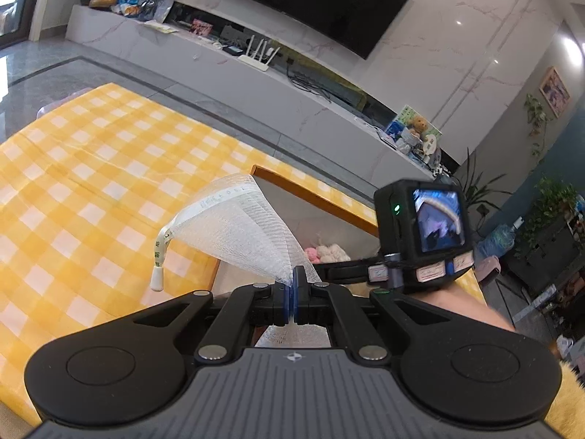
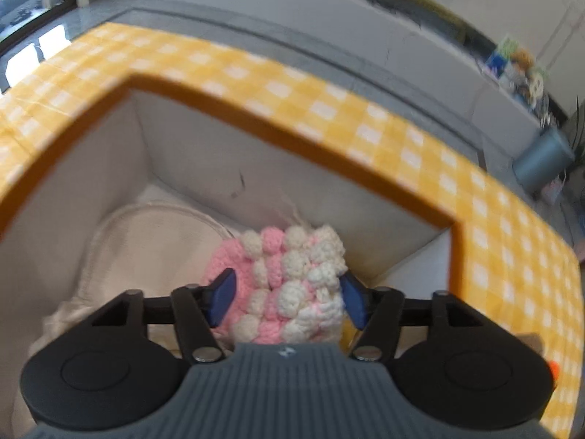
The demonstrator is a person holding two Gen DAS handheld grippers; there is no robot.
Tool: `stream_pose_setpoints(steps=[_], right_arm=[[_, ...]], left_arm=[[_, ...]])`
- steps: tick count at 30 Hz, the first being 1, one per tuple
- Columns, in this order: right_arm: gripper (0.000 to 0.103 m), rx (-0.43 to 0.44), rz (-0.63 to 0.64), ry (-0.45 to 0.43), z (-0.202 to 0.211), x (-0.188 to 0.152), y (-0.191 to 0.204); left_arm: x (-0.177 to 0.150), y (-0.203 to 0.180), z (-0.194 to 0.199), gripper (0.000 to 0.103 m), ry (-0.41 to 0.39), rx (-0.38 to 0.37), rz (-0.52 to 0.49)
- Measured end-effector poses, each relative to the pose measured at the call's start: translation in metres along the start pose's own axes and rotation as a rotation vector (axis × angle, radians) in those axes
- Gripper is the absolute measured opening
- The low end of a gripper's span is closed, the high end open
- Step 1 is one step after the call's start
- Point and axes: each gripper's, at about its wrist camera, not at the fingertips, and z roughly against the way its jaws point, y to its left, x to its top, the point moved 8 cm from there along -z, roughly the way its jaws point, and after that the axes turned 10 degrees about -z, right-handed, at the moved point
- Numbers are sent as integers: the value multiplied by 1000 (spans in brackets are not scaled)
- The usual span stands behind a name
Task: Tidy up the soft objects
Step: 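Lower the pink bundle into the box and open the right tool while the left tool drops the mesh bag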
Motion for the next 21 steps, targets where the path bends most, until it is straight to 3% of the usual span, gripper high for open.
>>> stream_pose_setpoints(steps=[2, 7, 10, 12, 17, 21], right_arm=[[81, -30, 26, -54, 16, 6, -1], [82, -10, 18, -138, 55, 13, -11], [82, 11, -20, -164, 77, 11, -22], [82, 23, -29, -184, 90, 8, -29], [82, 48, -59, -241, 117, 1, -49], [82, 55, -88, -262, 122, 0, -66]], left_arm=[[0, -3, 4, 2, 0, -6, -33], [-16, -10, -3, 2, 64, -6, -94], [-32, -14, -16, 2, 120, 73, -176], [-33, -16, -23, 2, 115, 130, -218], [1, -41, -28, 3, 22, 186, -359], [27, -54, -62, 3, 27, 149, -365]])
